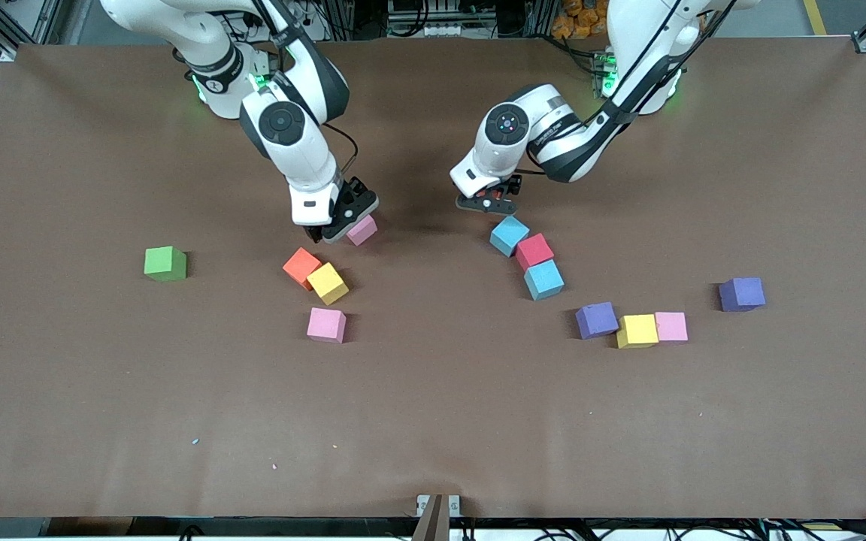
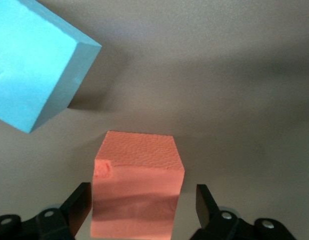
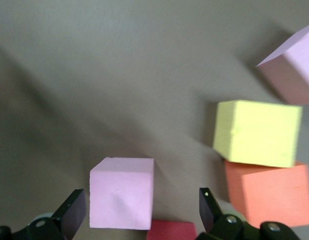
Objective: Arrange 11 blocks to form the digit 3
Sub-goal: 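Grasp the lavender cube with the right gripper while the left gripper grasps orange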
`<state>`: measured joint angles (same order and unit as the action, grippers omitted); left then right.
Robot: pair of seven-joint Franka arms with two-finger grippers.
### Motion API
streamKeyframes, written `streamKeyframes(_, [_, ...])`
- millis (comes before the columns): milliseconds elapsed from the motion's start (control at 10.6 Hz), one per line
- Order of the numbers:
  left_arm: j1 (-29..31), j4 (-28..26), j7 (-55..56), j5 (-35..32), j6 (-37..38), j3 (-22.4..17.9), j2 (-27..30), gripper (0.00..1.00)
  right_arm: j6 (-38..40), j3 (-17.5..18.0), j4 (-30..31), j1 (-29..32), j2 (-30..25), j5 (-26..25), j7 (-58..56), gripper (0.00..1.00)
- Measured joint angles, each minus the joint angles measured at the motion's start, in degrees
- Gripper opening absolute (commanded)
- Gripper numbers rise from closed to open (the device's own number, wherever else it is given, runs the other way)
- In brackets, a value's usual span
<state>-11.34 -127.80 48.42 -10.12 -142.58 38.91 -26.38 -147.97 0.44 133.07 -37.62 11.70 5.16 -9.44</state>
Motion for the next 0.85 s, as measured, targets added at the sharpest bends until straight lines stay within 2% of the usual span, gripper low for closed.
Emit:
streamKeyframes(188, [-0.2,0.4,1.6,0.0,0.0,0.0,-0.7,0.25,-1.8,0.0,1.2,-1.5,1.2,0.3,0.0,1.0])
streamKeyframes(752, [-4.9,5.6,10.2,-0.1,0.0,0.1,-0.8,0.26,-6.4,0.0,3.6,-2.8,3.5,0.4,0.0,1.0])
streamKeyframes(846, [-5.9,6.3,10.8,-0.1,0.0,0.1,-0.8,0.27,-7.9,0.0,4.4,-2.8,4.1,0.4,0.0,0.88])
